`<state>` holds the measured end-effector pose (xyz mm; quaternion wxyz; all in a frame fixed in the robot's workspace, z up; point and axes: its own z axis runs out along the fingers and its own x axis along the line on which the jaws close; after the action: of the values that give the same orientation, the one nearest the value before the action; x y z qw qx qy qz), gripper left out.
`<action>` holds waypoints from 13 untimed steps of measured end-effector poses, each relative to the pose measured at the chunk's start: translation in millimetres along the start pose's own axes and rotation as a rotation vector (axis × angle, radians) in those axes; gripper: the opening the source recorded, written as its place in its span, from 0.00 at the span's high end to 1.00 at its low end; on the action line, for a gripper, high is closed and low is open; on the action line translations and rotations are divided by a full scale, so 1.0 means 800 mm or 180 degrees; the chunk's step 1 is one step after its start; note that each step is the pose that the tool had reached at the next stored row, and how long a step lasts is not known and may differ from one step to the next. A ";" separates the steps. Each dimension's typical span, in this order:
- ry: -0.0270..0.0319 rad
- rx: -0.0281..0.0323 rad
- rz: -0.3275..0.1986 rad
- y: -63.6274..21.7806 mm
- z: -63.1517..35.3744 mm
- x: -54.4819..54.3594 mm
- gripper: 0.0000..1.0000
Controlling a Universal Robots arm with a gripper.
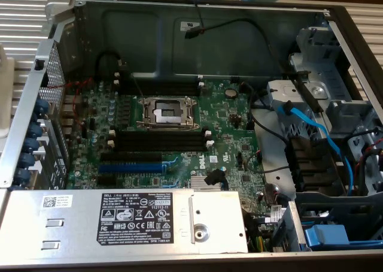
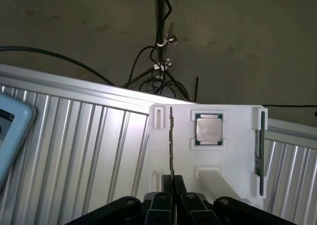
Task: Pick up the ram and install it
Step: 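Pick up the ram and move it above insertion slot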
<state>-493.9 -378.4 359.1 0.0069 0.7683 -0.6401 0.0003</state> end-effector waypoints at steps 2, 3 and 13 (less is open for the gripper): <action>-0.0001 -0.0005 0.0000 -0.002 -0.011 0.001 0.87; -0.0001 -0.0010 0.0000 -0.004 -0.017 0.001 0.87; -0.0025 -0.0085 -0.0001 -0.028 -0.047 0.011 0.87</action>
<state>-469.9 -382.5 396.5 0.0146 0.7682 -0.6400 -0.0113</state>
